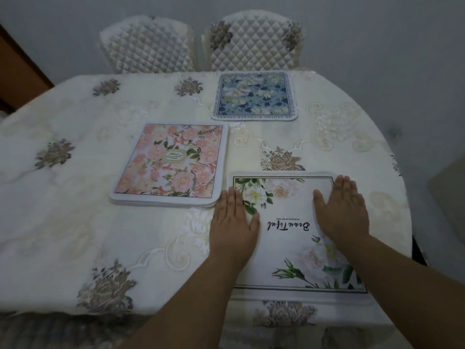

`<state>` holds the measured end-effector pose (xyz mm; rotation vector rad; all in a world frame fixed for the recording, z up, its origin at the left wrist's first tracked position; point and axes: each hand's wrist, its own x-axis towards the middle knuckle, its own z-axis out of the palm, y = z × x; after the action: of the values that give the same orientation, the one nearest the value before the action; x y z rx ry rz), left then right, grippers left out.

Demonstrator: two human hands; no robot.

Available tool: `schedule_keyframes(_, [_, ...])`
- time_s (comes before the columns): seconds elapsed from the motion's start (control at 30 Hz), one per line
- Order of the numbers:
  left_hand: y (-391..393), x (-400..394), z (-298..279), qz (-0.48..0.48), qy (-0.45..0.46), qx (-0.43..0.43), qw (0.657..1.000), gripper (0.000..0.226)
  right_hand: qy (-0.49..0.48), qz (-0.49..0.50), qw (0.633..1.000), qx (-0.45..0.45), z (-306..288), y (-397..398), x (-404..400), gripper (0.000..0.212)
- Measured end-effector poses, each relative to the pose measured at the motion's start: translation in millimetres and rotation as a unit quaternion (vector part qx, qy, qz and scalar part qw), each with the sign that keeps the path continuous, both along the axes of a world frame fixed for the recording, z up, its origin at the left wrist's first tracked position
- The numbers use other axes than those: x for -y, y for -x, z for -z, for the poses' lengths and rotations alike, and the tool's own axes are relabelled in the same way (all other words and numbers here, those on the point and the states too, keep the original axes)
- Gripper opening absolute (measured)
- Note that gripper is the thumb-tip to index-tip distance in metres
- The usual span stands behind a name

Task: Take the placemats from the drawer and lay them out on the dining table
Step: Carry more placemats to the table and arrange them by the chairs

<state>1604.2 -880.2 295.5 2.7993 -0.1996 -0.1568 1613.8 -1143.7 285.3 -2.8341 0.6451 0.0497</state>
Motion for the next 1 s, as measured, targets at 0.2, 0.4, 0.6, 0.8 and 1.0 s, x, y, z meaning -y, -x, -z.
schedule_keyframes(0.2, [14,-89,-38,0.089,0.196,-0.08,0.973,0.057,-0.059,-0.06,0.996,0.017,-33,1,-68,0.074])
schedule_keyframes(0.4, [-34,-243,-63,-0.118,0.11,0.046,0.986,0.083,-0.261,-0.111,0.959,0.014,-81,2,-201,0.071])
schedule_keyframes(0.6, [-89,-320,-63,-0.204,0.171,-0.12,0.956,0.105,-0.346,0.037,0.937,-0.035,-74,-24,-283,0.076])
schedule_keyframes(0.8, [-125,-314,-64,-0.25,0.346,-0.191,0.884,0.074,-0.381,0.185,0.905,0.039,-56,-46,-301,0.075])
schedule_keyframes(1.0, [-143,-316,-54,-0.254,0.425,-0.25,0.832,0.038,-0.404,0.201,0.891,0.037,-61,-65,-294,0.026])
